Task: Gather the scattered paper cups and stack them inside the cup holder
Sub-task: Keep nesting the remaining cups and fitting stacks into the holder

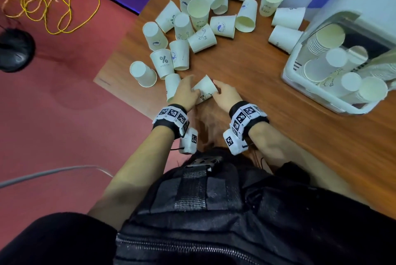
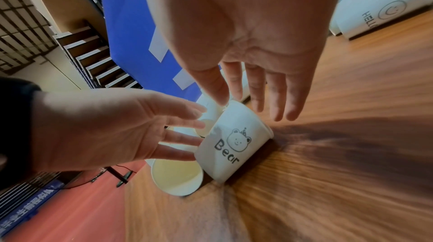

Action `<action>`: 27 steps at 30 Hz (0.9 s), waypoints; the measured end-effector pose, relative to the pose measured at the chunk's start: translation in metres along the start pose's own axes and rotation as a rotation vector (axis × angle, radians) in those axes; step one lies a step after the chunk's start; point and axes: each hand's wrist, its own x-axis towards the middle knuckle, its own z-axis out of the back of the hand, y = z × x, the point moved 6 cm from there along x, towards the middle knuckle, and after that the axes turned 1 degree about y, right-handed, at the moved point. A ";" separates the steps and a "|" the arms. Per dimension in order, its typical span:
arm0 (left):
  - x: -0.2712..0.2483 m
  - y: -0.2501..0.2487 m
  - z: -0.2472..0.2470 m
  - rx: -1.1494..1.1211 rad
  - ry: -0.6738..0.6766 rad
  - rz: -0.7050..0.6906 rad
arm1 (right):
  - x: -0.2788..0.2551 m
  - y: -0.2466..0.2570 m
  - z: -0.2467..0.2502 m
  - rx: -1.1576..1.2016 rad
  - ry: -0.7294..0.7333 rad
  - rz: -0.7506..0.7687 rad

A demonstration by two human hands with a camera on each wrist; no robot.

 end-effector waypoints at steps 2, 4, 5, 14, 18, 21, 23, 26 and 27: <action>0.004 -0.005 -0.001 -0.023 0.008 -0.013 | 0.000 -0.001 0.000 0.025 0.016 -0.006; 0.007 -0.009 -0.003 -0.065 0.005 -0.035 | 0.001 -0.004 0.002 0.031 0.011 -0.030; 0.009 -0.010 -0.003 -0.099 0.001 -0.040 | 0.001 -0.005 0.004 0.038 -0.001 -0.048; 0.027 -0.045 0.003 -0.143 0.022 -0.215 | 0.002 -0.005 0.054 0.184 -0.216 -0.035; 0.026 -0.084 0.006 -0.091 0.018 -0.387 | -0.003 -0.007 0.083 0.237 -0.327 -0.018; 0.024 -0.109 0.002 -0.059 0.025 -0.467 | -0.012 -0.015 0.104 0.264 -0.405 -0.024; 0.024 -0.122 -0.004 -0.073 0.037 -0.477 | -0.020 -0.024 0.117 0.295 -0.451 -0.031; 0.022 -0.139 -0.015 -0.116 0.046 -0.477 | -0.036 -0.041 0.132 0.371 -0.540 -0.029; 0.020 -0.145 -0.019 -0.133 0.047 -0.478 | -0.043 -0.046 0.138 0.399 -0.575 -0.024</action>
